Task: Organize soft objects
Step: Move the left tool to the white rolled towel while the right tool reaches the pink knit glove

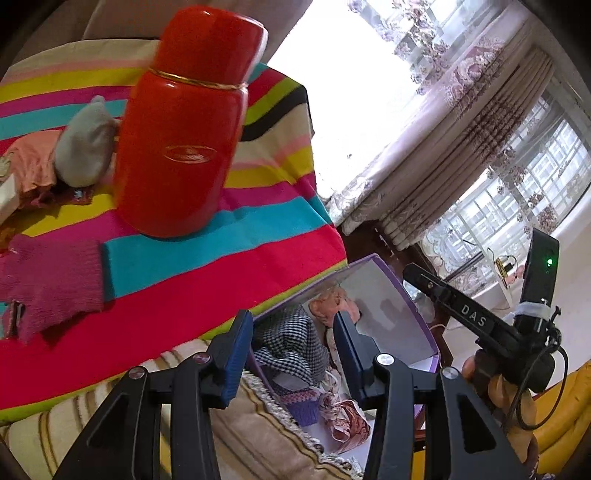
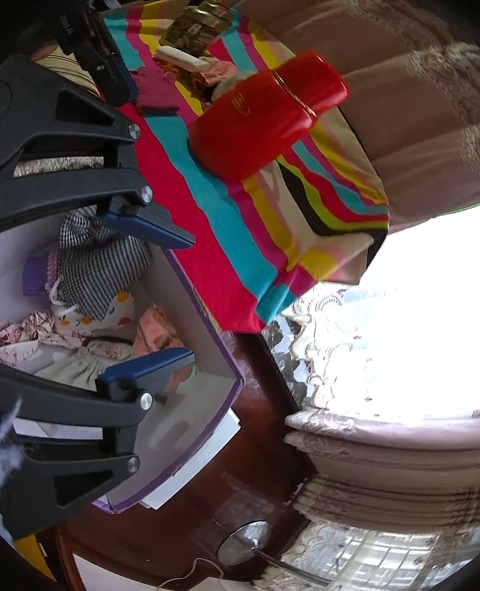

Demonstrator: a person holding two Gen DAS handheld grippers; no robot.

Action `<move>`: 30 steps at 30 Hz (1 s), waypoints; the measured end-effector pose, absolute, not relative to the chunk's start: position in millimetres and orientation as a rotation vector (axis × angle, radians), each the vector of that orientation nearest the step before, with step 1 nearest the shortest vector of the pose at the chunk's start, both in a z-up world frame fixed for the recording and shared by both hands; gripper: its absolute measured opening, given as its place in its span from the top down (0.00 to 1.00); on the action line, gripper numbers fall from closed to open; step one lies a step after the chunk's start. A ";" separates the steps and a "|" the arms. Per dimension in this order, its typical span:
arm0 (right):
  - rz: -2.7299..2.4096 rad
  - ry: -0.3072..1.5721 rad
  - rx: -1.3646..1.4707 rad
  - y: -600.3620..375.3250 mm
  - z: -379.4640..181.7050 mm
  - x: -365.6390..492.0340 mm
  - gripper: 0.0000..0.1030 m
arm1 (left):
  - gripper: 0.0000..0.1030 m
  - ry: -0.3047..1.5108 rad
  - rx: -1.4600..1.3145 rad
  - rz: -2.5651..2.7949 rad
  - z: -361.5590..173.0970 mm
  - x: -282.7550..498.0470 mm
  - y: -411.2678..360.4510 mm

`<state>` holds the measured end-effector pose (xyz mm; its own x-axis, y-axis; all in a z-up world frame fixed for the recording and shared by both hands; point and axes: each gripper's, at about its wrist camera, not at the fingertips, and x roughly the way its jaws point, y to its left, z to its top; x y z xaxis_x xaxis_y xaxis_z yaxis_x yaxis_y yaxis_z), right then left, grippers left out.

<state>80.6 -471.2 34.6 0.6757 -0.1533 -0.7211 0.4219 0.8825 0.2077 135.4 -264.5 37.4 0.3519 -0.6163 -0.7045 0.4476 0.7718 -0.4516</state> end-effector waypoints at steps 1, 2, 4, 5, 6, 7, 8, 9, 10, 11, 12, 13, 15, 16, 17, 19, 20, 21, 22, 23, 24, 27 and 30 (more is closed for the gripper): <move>-0.319 0.764 0.366 -464.7 36.5 82.0 0.42 | 0.54 0.990 -0.198 -0.685 38.5 136.0 -259.2; -0.309 0.764 0.358 -459.9 37.7 83.2 0.42 | 0.54 0.986 -0.204 -0.680 39.4 136.6 -255.3; -0.281 0.771 0.337 -446.3 39.5 86.6 0.42 | 0.54 0.980 -0.219 -0.669 41.0 138.5 -244.7; -0.267 0.773 0.330 -440.8 40.5 88.1 0.42 | 0.54 0.976 -0.225 -0.660 41.7 139.5 -238.4; -0.250 0.776 0.320 -434.0 41.8 89.9 0.42 | 0.54 0.970 -0.233 -0.649 42.3 140.7 -230.2; -0.237 0.780 0.313 -428.2 42.7 91.4 0.42 | 0.54 0.967 -0.240 -0.640 42.8 141.5 -223.3; -0.226 0.783 0.307 -422.4 43.2 92.8 0.42 | 0.54 0.964 -0.248 -0.631 42.8 142.5 -216.8; -0.209 0.789 0.301 -415.0 43.6 95.4 0.42 | 0.54 0.961 -0.257 -0.619 42.5 143.6 -208.3; -0.194 0.794 0.294 -408.6 43.4 97.9 0.42 | 0.54 0.958 -0.266 -0.607 42.4 144.3 -200.0; -0.180 0.799 0.286 -402.4 43.4 100.4 0.42 | 0.54 0.955 -0.279 -0.587 41.6 145.7 -188.3; -0.165 0.805 0.278 -394.7 43.2 103.5 0.42 | 0.54 0.954 -0.287 -0.573 41.4 147.3 -181.2; -0.156 0.809 0.273 -390.0 42.8 105.4 0.42 | 0.54 0.952 -0.298 -0.558 40.7 148.4 -172.8; -0.127 0.821 0.259 -376.7 42.7 110.8 0.42 | 0.54 0.951 -0.325 -0.527 38.8 151.1 -153.5; -0.110 0.828 0.246 -367.7 42.4 114.1 0.42 | 0.54 0.949 -0.332 -0.515 38.3 152.1 -146.8; -0.097 0.834 0.236 -362.1 41.9 115.9 0.41 | 0.54 0.947 -0.340 -0.500 37.3 153.1 -138.7; -0.068 0.846 0.211 -348.4 41.4 119.7 0.38 | 0.54 0.943 -0.359 -0.476 35.3 154.3 -124.5; -0.048 0.857 0.198 -341.1 40.4 122.7 0.36 | 0.54 0.941 -0.367 -0.463 34.4 155.2 -116.2; -0.030 0.866 0.190 -335.4 39.8 124.5 0.35 | 0.54 0.940 -0.371 -0.455 33.6 155.4 -112.2; -0.007 0.879 0.180 -327.9 38.2 127.5 0.35 | 0.54 0.940 -0.376 -0.446 32.4 155.9 -106.7; 0.012 0.889 0.170 -321.6 36.8 129.7 0.33 | 0.54 0.941 -0.384 -0.434 30.8 156.5 -99.7; 0.025 0.897 0.159 -315.9 35.2 132.0 0.32 | 0.54 0.942 -0.389 -0.429 29.3 157.3 -94.4; 0.077 0.935 0.110 -295.5 27.5 141.5 0.28 | 0.54 0.944 -0.401 -0.400 24.7 157.3 -78.6; 0.135 0.986 0.042 -270.3 15.5 152.3 0.27 | 0.54 0.950 -0.418 -0.375 20.2 158.7 -64.5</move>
<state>152.3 -270.3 15.5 0.5447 0.1328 -0.8281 -0.0945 0.9908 0.0968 158.7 -64.5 20.2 0.5289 -0.4829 -0.6979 0.1240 0.8575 -0.4993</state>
